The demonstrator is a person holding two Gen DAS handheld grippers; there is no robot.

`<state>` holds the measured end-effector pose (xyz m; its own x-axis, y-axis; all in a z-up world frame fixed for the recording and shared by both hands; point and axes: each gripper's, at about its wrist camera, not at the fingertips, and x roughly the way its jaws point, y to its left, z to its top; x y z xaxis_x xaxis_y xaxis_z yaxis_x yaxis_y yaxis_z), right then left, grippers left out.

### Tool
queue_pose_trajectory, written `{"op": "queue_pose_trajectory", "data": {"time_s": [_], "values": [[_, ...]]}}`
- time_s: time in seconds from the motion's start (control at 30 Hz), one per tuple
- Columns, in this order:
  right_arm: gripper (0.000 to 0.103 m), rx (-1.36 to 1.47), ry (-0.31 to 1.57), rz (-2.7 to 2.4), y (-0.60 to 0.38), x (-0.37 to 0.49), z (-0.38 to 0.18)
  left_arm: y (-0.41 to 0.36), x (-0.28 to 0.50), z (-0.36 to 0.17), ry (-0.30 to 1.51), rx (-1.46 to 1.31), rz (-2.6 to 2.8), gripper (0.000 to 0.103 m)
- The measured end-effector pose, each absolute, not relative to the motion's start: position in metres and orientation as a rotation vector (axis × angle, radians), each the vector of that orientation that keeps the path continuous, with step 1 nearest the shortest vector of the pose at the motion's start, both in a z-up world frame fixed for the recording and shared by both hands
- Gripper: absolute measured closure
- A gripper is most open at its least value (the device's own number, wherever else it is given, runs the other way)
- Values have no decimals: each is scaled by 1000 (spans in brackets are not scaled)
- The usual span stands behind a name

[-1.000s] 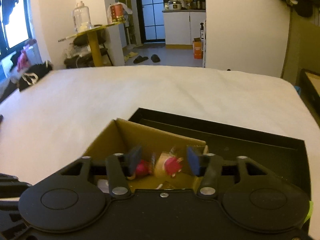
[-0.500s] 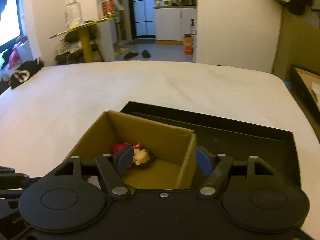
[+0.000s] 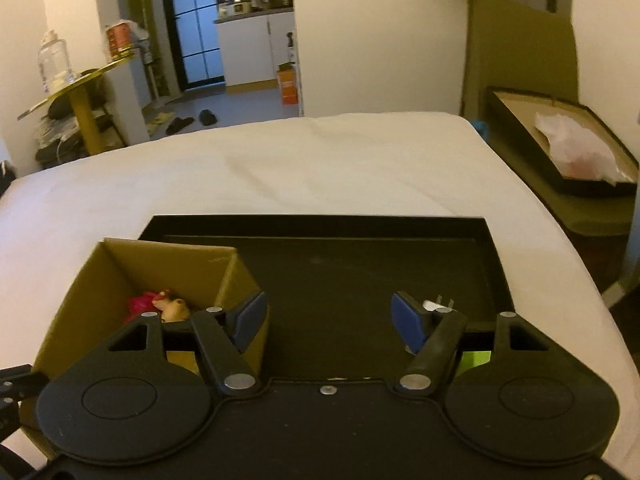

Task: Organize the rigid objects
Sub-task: 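Move the right gripper to the green cube and close on it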

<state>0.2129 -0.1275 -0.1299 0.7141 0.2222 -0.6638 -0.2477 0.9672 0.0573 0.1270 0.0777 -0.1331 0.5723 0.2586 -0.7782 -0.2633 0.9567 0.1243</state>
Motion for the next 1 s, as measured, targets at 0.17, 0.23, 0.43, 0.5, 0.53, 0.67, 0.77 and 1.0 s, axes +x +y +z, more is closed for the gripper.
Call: {"op": "queue_pose_trajectory", "data": {"time_s": [0.17,0.23,0.43,0.5,0.53,0.67,0.77,1.0], "values": [[31,-20,737,214,-146,212,-136,68,127,-132,912,64,337,91],[28,-8,734,208,-155,210,-138,66,129,-131,920,74,352,89],[19,-6,734,175,-176,209,-141,60,132,-127,931,123,436,56],[15,-28,739,168,-178,209,-143,55,132,-124,923,141,445,42],[12,-38,737,163,-179,210,-143,53,132,-123,916,153,451,35],[8,-30,752,135,-188,213,-149,41,130,-119,888,224,482,19],[8,1,777,110,-198,220,-156,34,132,-119,882,253,492,17],[9,46,805,71,-219,230,-167,20,139,-121,903,312,516,16]]}}
